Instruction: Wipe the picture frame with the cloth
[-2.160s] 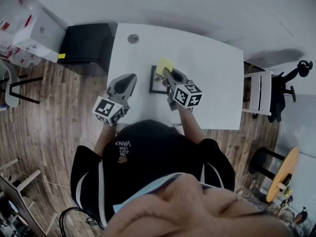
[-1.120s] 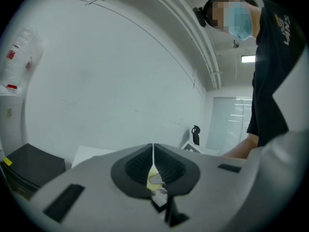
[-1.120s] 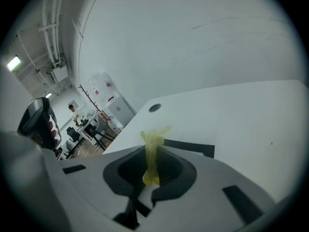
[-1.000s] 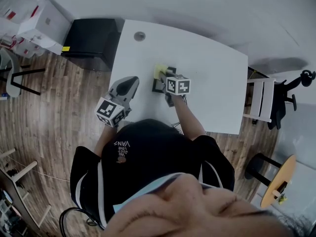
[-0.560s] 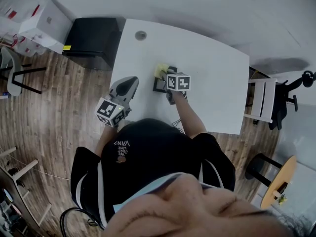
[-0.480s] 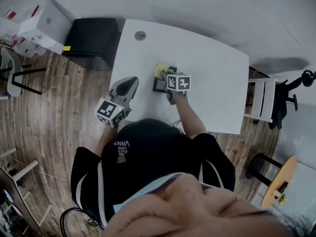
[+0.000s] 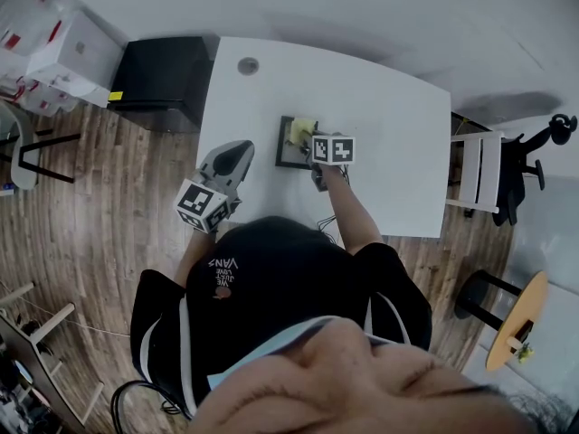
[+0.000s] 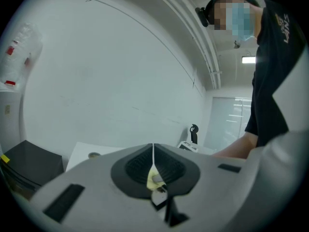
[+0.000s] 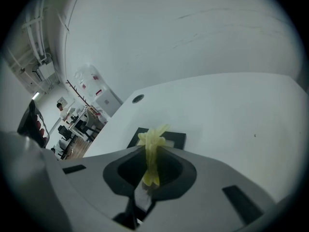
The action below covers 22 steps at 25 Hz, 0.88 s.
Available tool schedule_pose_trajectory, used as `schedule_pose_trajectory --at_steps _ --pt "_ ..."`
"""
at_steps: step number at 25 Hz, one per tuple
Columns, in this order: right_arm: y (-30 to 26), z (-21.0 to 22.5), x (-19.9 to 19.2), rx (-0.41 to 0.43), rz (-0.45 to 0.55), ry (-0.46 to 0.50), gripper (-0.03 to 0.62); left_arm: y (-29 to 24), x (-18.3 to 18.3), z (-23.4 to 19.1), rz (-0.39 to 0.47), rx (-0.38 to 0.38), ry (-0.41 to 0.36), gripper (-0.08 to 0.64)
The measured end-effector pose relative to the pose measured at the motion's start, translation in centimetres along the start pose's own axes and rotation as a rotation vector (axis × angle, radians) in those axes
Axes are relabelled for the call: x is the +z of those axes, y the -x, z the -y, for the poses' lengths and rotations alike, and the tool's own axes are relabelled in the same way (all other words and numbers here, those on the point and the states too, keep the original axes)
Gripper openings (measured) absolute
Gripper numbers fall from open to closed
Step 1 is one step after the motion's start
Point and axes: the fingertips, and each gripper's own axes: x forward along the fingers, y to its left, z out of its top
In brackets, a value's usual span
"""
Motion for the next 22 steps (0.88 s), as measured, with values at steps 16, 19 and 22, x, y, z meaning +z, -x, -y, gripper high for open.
schedule_pose_trajectory --at_steps 16,19,22 --pt "3.4 5.0 -0.6 -0.09 0.023 -0.072 0.04 -1.1 -0.1 0.8 -0.016 -0.051 -0.003 0.017" --pt "3.7 5.1 -0.7 -0.09 0.035 -0.085 0.039 -1.1 -0.1 0.9 -0.012 -0.058 -0.008 0.017" --pt "4.0 4.6 -0.5 -0.077 0.051 -0.083 0.04 -1.2 -0.1 1.4 -0.01 -0.065 -0.006 0.017"
